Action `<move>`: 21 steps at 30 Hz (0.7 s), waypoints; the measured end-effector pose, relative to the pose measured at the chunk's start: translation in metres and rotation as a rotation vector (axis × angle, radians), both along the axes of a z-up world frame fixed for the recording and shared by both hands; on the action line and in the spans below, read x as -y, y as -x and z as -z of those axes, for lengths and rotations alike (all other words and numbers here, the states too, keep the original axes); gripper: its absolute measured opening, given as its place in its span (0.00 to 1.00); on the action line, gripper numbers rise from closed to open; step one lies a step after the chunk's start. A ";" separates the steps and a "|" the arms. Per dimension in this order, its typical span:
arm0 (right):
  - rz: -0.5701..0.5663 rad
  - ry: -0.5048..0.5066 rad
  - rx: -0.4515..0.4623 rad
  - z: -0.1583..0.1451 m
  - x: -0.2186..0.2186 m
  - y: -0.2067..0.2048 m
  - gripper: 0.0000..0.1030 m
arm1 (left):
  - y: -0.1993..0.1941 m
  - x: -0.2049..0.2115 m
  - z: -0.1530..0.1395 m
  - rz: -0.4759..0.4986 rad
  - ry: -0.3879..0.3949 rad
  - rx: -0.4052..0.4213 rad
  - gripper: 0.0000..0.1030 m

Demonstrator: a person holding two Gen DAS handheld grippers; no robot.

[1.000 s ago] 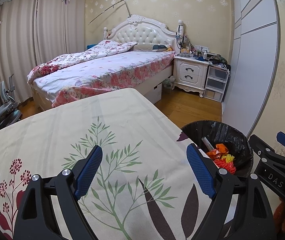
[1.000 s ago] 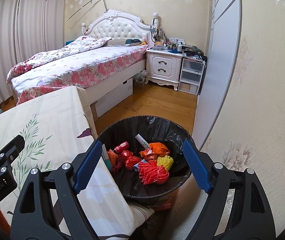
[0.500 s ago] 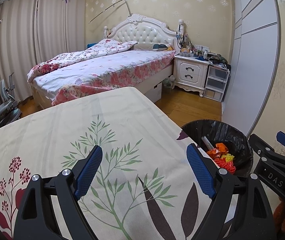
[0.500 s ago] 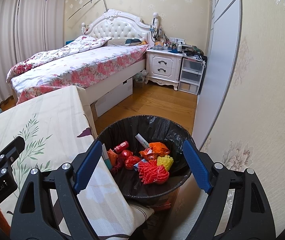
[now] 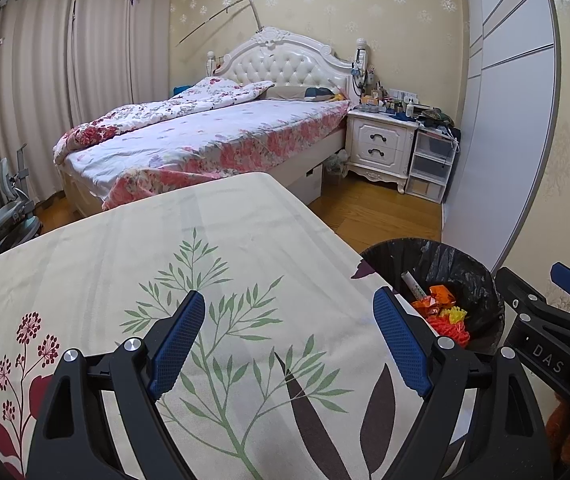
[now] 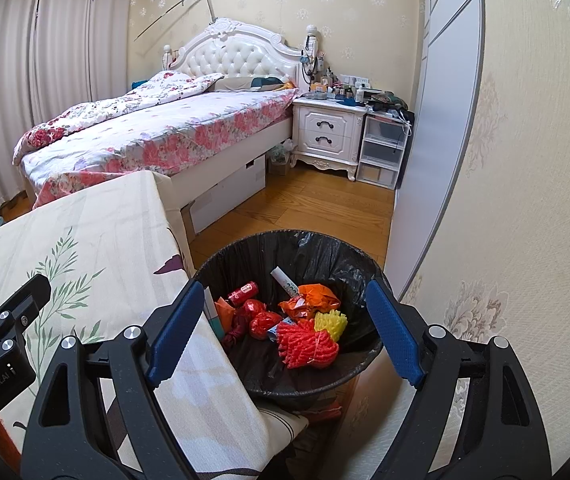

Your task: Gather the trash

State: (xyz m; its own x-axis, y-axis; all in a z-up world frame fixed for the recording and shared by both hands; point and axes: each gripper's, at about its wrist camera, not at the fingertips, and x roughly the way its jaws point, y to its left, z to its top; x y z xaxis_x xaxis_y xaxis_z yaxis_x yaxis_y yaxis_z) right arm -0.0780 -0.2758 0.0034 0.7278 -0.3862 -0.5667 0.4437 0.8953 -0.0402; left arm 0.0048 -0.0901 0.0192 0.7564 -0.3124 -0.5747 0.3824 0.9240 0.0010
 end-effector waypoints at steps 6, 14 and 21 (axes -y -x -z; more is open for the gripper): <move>0.001 0.000 0.000 0.000 0.000 0.000 0.79 | 0.001 0.001 0.001 0.004 0.001 0.000 0.81; -0.001 0.001 -0.001 0.000 0.000 0.000 0.79 | 0.005 0.005 0.004 0.006 0.000 0.000 0.81; -0.001 0.000 -0.002 0.000 0.000 0.000 0.79 | 0.007 0.006 0.006 0.001 0.004 0.001 0.81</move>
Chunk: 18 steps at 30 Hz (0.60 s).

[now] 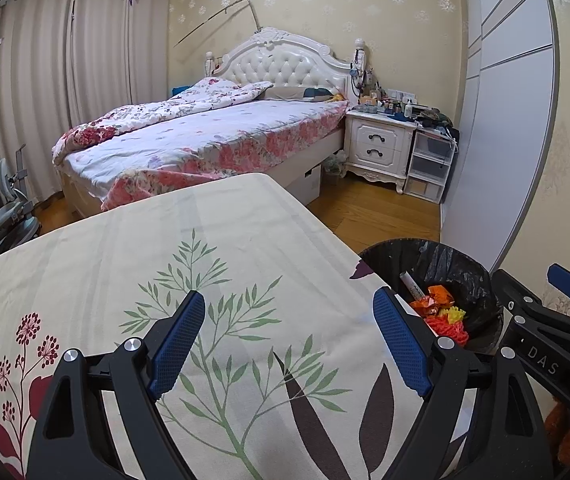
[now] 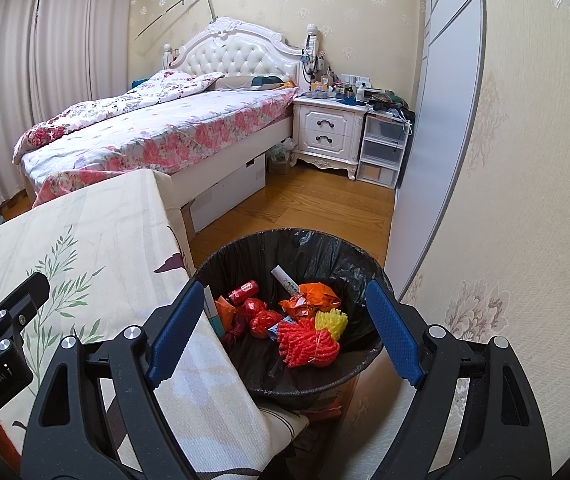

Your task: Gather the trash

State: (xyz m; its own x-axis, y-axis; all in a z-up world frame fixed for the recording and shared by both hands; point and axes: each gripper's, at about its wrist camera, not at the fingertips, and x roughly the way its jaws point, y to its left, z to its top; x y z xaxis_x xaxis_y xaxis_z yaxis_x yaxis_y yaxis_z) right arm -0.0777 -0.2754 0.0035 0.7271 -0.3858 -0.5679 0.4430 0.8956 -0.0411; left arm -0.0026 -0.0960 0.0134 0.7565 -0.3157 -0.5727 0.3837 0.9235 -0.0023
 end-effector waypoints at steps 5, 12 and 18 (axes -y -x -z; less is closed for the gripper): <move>-0.003 0.000 -0.001 0.001 0.000 0.000 0.79 | 0.000 -0.002 -0.003 -0.003 -0.003 0.023 0.81; -0.006 0.001 -0.007 0.006 -0.003 -0.001 0.79 | 0.005 0.001 -0.002 -0.003 -0.012 0.038 0.81; -0.011 0.002 -0.010 0.009 -0.005 -0.003 0.79 | -0.004 -0.007 -0.001 0.004 0.017 0.004 0.81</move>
